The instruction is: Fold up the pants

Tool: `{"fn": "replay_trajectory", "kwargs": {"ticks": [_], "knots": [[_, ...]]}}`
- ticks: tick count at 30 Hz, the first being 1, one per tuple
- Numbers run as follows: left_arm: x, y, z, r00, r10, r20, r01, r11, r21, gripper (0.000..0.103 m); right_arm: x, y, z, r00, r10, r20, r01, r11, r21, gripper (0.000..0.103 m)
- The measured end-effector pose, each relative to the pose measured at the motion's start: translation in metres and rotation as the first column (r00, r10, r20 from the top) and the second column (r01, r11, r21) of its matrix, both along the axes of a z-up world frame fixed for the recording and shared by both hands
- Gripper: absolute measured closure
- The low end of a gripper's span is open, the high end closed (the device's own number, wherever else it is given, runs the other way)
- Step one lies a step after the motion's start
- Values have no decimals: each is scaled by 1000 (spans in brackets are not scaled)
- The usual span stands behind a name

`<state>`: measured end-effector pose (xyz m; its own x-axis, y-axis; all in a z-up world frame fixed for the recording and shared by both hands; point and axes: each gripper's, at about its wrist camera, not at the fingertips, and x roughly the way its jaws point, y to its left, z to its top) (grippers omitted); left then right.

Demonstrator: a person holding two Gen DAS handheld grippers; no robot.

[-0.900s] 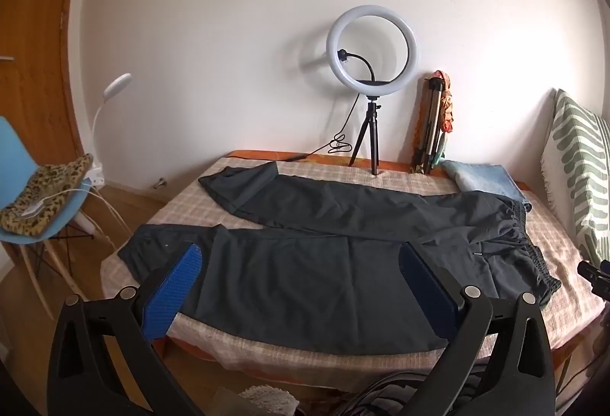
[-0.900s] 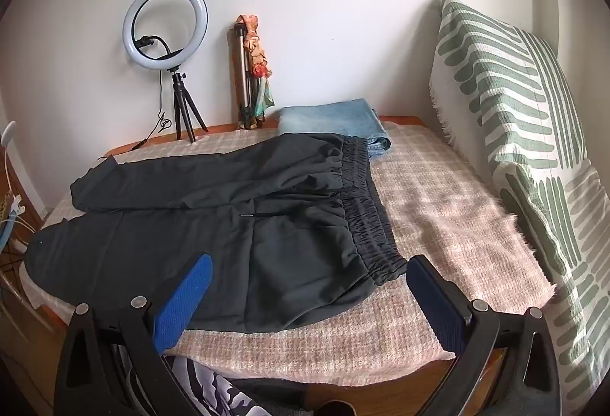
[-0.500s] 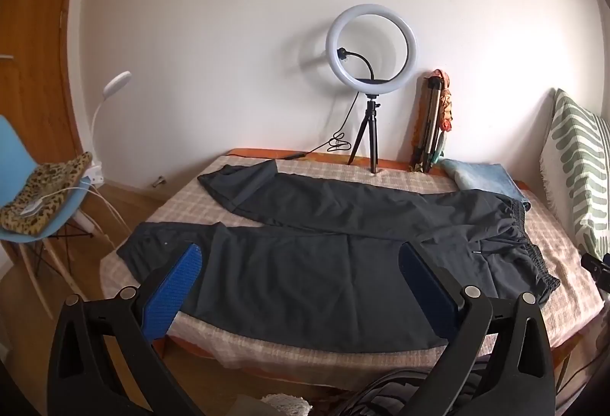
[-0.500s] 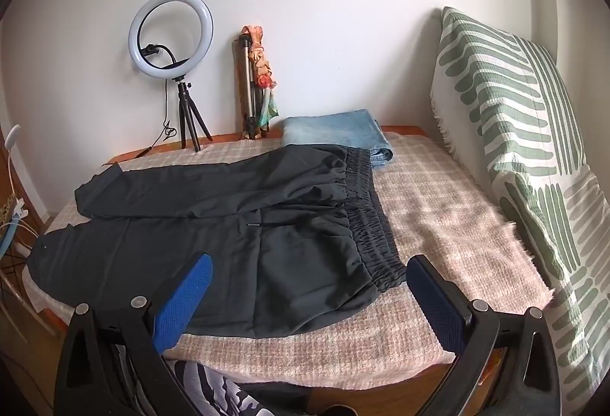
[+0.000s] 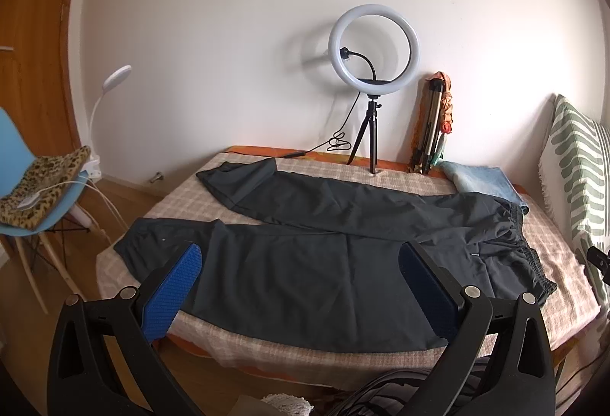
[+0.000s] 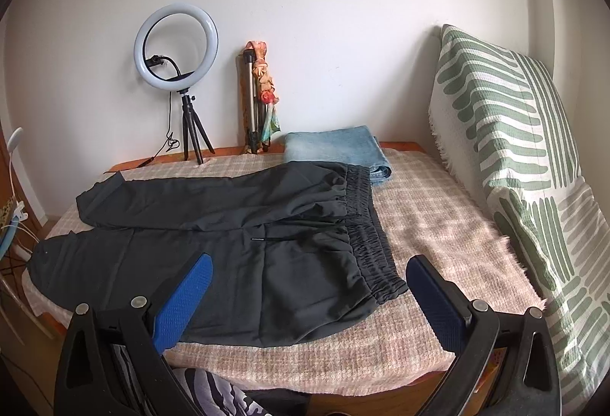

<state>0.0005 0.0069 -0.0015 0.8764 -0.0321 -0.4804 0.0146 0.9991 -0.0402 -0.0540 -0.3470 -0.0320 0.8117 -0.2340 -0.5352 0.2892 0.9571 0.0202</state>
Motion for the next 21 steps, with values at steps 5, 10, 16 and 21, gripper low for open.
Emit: {"fn": "replay_trajectory", "kwargs": {"ticks": [5,10,16,21], "knots": [[-1,2,1,1000,5,3,-5,1000,-1,0,-2,4,2,1000,1,7,-1,1000,-10,0],[-2,3,1,1000,7,4,-7,1000,-6,0,-2,6,4,1000,1,11,-1,1000,-12,0],[-2,4,0,1000,7,3,-7,1000,-8,0,-2,6,7,1000,3,15,-3,1000,-11,0],[-2,4,0,1000,6,1,-6,1000,-10,0,-3,7,7,1000,3,15,-3,1000,-11,0]]}}
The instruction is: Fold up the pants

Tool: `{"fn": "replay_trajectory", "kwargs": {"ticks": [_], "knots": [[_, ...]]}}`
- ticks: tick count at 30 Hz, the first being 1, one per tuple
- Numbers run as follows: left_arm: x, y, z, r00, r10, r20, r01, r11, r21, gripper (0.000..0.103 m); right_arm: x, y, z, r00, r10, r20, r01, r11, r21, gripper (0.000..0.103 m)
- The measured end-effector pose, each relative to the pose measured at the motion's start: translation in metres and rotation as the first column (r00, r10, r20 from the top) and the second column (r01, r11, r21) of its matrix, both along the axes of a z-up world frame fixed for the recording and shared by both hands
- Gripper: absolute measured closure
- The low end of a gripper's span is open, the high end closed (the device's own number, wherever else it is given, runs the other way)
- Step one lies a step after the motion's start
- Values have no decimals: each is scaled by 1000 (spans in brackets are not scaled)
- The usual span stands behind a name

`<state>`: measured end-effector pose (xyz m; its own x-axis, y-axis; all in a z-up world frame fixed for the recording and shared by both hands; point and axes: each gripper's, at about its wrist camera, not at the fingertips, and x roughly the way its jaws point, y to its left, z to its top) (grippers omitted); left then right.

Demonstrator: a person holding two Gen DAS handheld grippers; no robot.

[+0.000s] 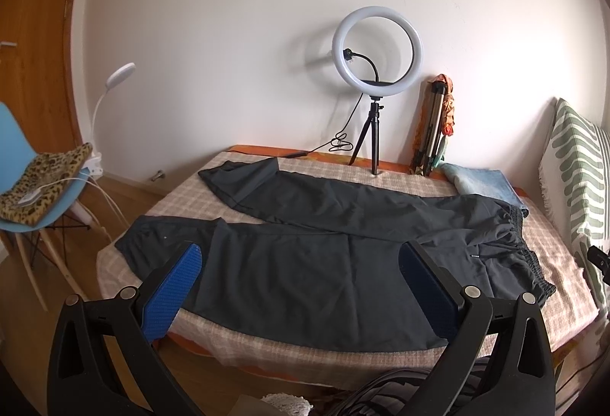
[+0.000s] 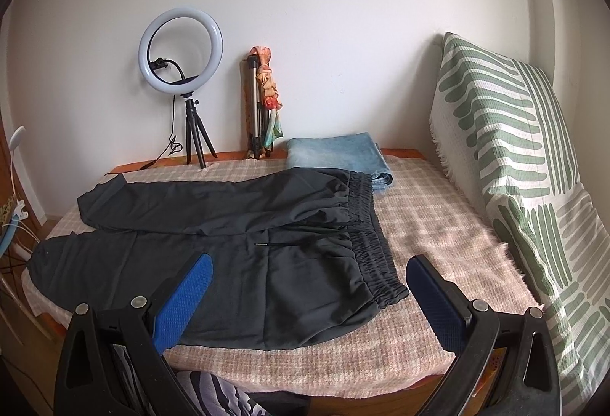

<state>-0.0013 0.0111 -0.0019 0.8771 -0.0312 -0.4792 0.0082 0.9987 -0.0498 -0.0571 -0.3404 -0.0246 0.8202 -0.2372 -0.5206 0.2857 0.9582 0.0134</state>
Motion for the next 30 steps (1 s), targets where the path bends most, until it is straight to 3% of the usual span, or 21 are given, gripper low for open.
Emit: {"fn": "replay_trajectory", "kwargs": {"ticks": [30], "knots": [[0,3,-1,1000,2,-2,-2,1000,-5,0,7,0,2,1000,7,-8,-7,1000,-1,0]]}}
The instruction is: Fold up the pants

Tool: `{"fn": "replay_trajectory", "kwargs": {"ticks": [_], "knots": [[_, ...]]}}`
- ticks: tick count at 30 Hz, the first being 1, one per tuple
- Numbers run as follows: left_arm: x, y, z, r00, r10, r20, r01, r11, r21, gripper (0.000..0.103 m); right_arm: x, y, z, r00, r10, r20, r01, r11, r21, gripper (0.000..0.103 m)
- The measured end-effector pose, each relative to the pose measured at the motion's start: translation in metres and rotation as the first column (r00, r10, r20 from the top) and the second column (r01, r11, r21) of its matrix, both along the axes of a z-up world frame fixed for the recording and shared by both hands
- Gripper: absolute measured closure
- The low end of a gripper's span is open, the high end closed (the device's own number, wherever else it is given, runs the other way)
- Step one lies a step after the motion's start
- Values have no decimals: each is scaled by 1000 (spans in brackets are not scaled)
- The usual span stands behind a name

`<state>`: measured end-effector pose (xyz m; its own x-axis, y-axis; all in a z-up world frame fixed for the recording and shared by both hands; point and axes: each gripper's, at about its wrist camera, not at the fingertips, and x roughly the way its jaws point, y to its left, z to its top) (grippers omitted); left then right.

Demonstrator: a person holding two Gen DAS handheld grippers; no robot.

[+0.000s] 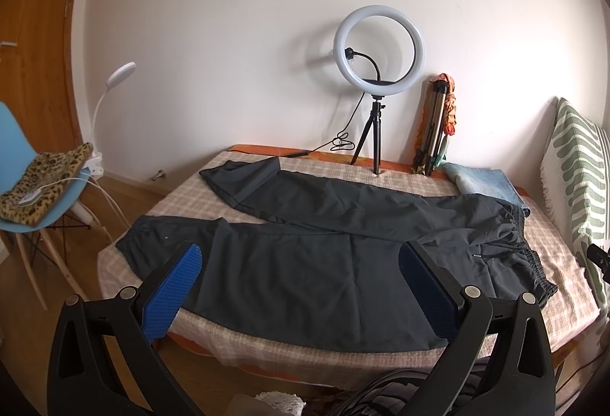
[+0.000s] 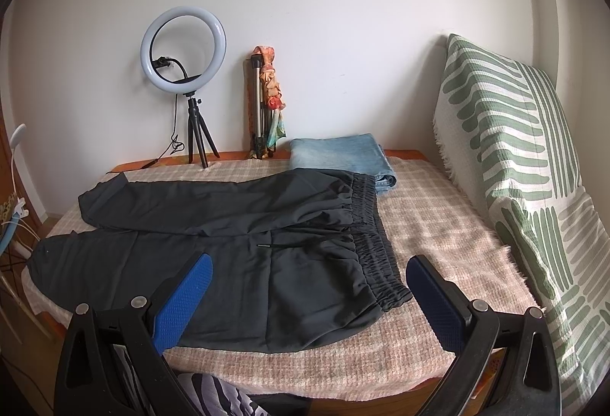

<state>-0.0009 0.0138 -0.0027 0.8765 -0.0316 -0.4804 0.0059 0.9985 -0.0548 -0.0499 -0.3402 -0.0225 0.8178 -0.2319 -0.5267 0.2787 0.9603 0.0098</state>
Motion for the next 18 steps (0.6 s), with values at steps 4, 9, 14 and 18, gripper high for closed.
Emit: {"fn": "replay_trajectory", "kwargs": {"ticks": [4,9,14,18], "knots": [[0,2,0,1000,1,0,-1,1000,-1,0,2,1,0,1000,3,-2,-3,1000,-1,0],[5,7,-3,1000,8,-4,-8,1000,1,0,6,3,0,1000,12,-4,-12,1000,-5,0],[14,14,-7,1000,24,-16,-24,1000,13,0,16,6,1,999,33,-10,-33,999,-10,0],[26,24,-11,998,54,-27,-53,998,44,0,30,8,2,998,63,-13,-64,998,-10,0]]}}
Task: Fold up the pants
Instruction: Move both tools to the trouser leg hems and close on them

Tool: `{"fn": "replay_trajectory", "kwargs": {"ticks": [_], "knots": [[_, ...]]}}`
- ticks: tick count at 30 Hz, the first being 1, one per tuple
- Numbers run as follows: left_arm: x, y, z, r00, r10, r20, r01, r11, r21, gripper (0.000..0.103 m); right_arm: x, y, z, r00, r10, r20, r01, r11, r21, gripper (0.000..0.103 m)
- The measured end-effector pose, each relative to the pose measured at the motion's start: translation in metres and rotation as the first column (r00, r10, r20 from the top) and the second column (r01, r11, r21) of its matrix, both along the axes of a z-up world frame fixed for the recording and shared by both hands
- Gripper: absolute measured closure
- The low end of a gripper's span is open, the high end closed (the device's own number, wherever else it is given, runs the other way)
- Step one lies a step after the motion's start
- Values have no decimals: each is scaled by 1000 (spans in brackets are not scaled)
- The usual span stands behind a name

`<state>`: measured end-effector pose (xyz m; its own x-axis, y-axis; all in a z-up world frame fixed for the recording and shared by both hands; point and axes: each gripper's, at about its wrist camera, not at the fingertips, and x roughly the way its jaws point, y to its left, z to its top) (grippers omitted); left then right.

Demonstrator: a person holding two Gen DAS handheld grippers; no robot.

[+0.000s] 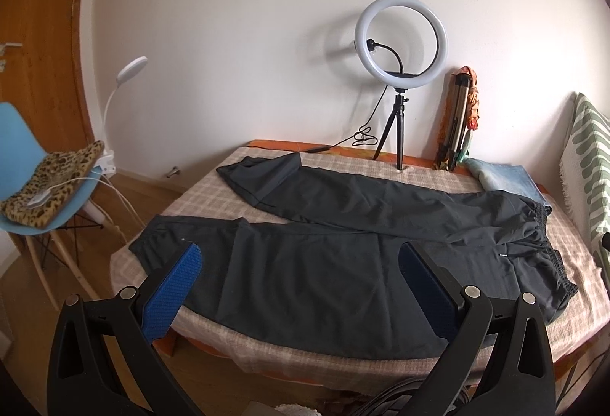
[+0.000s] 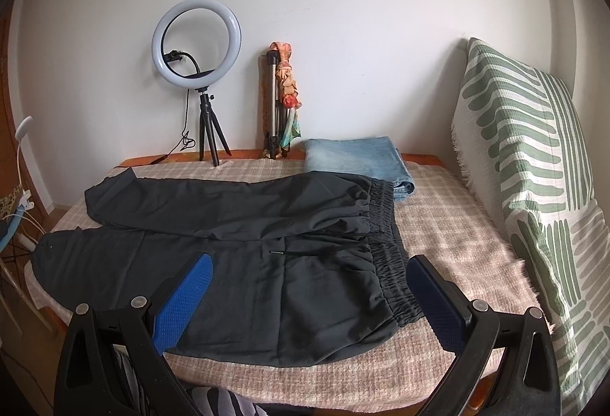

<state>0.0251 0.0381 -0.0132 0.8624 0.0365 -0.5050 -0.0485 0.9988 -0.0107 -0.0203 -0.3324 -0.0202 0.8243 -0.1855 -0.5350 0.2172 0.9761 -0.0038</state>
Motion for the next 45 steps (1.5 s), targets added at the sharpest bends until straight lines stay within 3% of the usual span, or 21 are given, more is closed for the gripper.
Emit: {"fn": "replay_trajectory", "kwargs": {"ticks": [6,17,28,35,45], "knots": [[26,17,-6,998,37,-43,-34,998,48,0,30,7,3,998,69,-9,-69,998,-1,0],[63,27,0,999,34,-9,-33,992,121,0,104,38,18,971,229,-63,-231,973,-29,0],[113,47,-3,1000,31,3,-31,988,150,0,196,69,35,947,308,-96,-313,949,-37,1],[170,79,-15,998,-18,-64,23,997,80,1,263,93,27,909,390,-146,-398,917,-30,1],[304,125,-31,976,-32,-217,24,999,-42,16,361,114,-38,839,458,-295,-487,873,-31,10]]}}
